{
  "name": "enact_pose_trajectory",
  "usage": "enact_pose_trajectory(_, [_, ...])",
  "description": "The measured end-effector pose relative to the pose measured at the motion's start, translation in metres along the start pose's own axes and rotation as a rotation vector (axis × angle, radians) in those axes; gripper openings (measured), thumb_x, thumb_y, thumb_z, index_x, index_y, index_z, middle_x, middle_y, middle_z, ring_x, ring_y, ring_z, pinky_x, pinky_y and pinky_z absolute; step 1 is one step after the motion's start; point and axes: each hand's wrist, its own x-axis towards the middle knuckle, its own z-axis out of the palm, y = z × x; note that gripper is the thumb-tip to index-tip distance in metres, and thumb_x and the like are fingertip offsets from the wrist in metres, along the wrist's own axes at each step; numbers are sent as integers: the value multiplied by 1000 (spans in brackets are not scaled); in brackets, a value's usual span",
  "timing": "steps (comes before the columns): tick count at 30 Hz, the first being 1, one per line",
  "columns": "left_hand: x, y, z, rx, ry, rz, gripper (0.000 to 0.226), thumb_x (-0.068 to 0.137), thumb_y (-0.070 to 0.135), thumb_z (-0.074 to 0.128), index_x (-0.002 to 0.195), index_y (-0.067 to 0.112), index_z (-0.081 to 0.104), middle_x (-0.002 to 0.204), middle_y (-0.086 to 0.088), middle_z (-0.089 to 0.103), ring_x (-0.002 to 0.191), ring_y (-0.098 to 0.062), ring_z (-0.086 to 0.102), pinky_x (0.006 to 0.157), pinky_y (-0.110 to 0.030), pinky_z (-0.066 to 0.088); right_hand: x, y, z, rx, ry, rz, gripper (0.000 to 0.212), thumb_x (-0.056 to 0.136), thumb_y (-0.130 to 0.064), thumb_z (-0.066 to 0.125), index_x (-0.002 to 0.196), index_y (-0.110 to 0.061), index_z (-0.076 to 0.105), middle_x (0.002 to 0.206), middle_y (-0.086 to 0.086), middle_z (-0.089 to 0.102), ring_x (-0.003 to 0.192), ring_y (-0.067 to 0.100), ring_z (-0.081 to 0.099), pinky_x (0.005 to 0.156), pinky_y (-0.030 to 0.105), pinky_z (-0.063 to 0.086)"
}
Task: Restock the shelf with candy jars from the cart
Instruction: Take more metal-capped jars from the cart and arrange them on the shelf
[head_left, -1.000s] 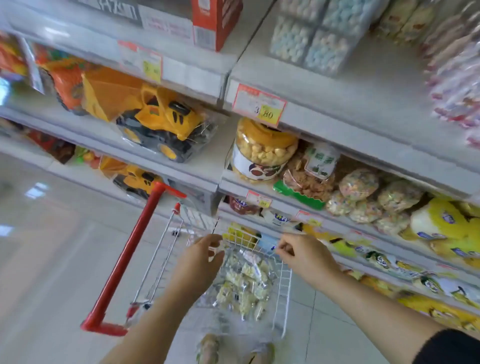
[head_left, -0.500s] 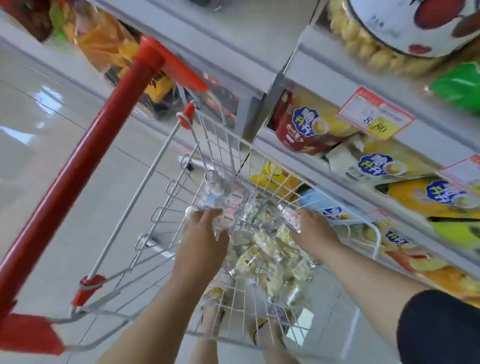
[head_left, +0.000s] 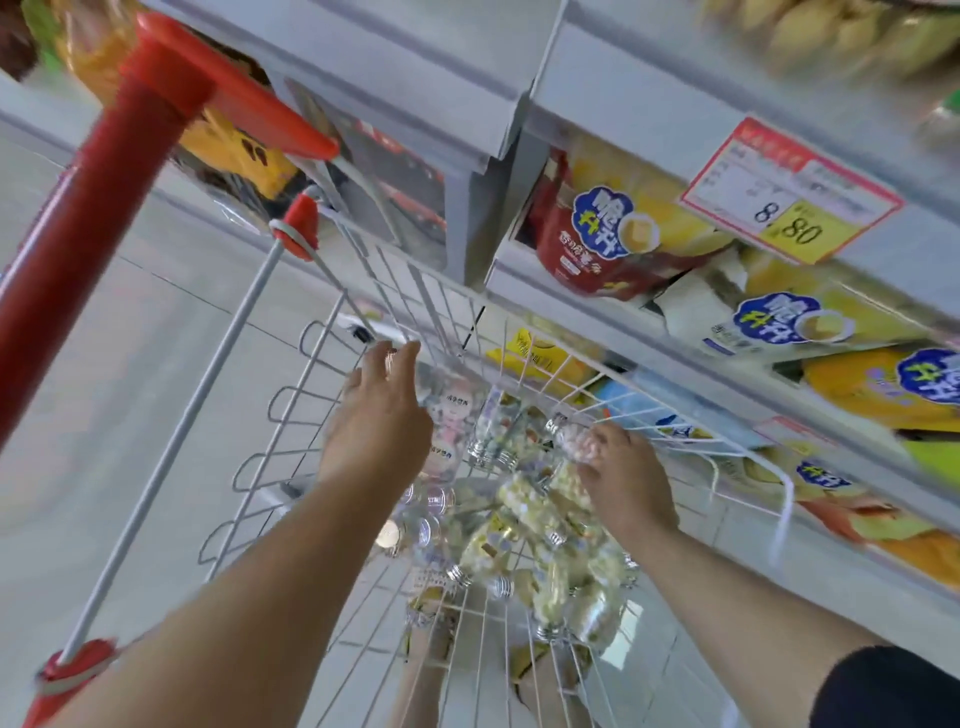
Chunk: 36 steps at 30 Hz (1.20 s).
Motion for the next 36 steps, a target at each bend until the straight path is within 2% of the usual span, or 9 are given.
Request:
enact_pose_trajectory(4, [24, 1, 5, 136, -61, -48, 61, 95, 9, 54, 147, 28, 30, 148, -2, 28, 110, -33, 59, 76, -44, 48, -7, 1, -4, 83, -7, -41, 42, 86, -23, 73, 124, -19, 56, 119, 4, 52, 96, 22, 56, 75, 29, 44])
enact_pose_trajectory(6, [28, -3, 9, 128, -43, -56, 52, 94, 6, 53, 140, 28, 42, 138, -3, 35, 94, -34, 63, 74, -41, 49, -12, 0, -6, 120, -10, -74, 40, 86, -23, 73, 122, -20, 56, 116, -1, 50, 93, 17, 53, 72, 26, 37])
enact_pose_trajectory(11, [12, -6, -2, -208, 24, -12, 34, 94, 14, 59, 127, 21, 60, 125, -6, 48, 95, -29, 63, 82, -32, 49, -34, -8, -20, 261, -31, -120, 41, 88, -25, 72, 124, -24, 54, 115, -10, 47, 98, 11, 52, 72, 20, 39])
enact_pose_trajectory(17, [-49, 18, -68, -515, 42, 111, 30, 90, 18, 71, 118, 27, 64, 112, 6, 56, 83, -1, 66, 60, -9, 47, -76, -36, -77, 496, -81, -136, 48, 84, -29, 78, 126, -22, 57, 118, -9, 61, 104, 7, 60, 87, 24, 50])
enact_pose_trajectory(20, [-81, 38, -115, -588, 75, 199, 32, 87, 17, 73, 109, 38, 62, 109, 9, 58, 79, -1, 67, 68, -14, 53, -109, -54, -127, 663, -115, -98, 42, 82, -31, 79, 118, -31, 57, 113, -16, 64, 99, -7, 59, 78, 9, 44])
enact_pose_trajectory(24, [-124, 73, -189, -625, 120, 325, 36, 84, 13, 75, 107, 37, 62, 110, 9, 58, 78, 1, 65, 77, -31, 58, -163, -77, -207, 795, -47, -106, 36, 80, -37, 79, 108, -40, 57, 104, -24, 65, 93, -14, 58, 71, 5, 42])
enact_pose_trajectory(29, [-183, 121, -277, -636, 182, 492, 29, 84, 12, 75, 111, 23, 68, 100, 10, 56, 74, -2, 64, 68, -26, 57, -224, -96, -306, 932, 79, -111, 24, 83, -27, 78, 103, -28, 65, 99, -7, 70, 93, 9, 66, 78, 22, 49])
enact_pose_trajectory(32, [-219, 145, -319, -638, 221, 614, 30, 84, 12, 75, 102, 34, 64, 100, 9, 58, 74, -1, 63, 64, -11, 48, -266, -102, -359, 1105, 90, -184, 26, 79, -27, 79, 104, -24, 70, 99, -6, 75, 94, 13, 70, 81, 27, 51])
enact_pose_trajectory(36, [-257, 173, -354, -658, 187, 735, 31, 88, 18, 71, 101, 44, 60, 100, 10, 57, 71, -5, 62, 61, -17, 47, -311, -103, -408, 1527, -53, -323, 50, 53, -34, 95, 97, -18, 77, 95, 5, 75, 83, 18, 72, 74, 27, 57])
